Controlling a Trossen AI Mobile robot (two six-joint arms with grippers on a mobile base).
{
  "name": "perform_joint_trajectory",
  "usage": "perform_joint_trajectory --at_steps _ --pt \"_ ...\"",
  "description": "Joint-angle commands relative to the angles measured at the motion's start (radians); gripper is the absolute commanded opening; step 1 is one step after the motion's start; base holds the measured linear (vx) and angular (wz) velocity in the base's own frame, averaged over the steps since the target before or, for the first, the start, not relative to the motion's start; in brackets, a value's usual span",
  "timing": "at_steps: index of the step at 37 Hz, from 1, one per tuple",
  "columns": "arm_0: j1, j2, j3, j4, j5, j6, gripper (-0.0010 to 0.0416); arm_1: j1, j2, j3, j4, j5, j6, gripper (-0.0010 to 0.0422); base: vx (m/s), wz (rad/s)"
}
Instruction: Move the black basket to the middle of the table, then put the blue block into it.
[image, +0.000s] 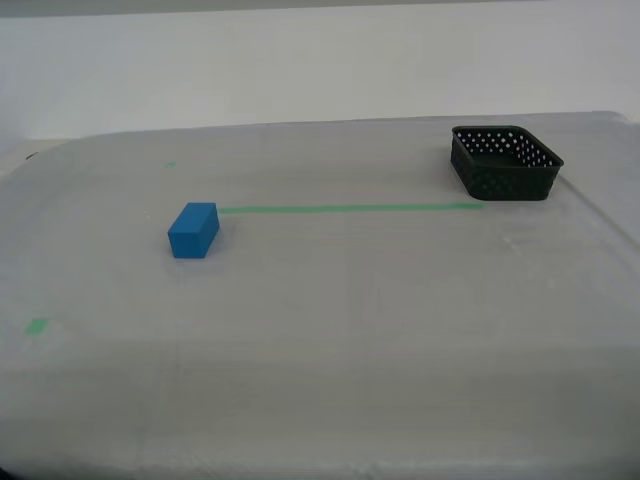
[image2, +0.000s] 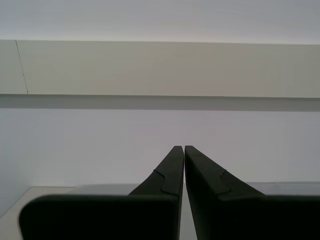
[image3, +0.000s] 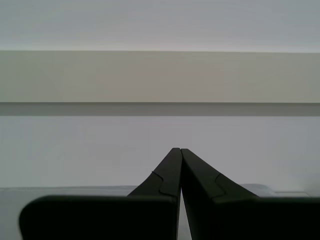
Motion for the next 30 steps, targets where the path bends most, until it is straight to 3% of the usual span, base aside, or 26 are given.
perform_joint_trajectory --at_steps 1,30 --pt "0.000 -0.001 0.001 0.000 -0.001 -0.003 0.0000 0.000 0.000 0.000 0.005 -0.001 0.002 0.0000 0.000 0.000" --pt "0.000 -0.002 0.001 0.000 -0.001 -0.003 0.0000 0.000 0.000 0.000 0.005 -0.001 0.002 0.0000 0.000 0.000"
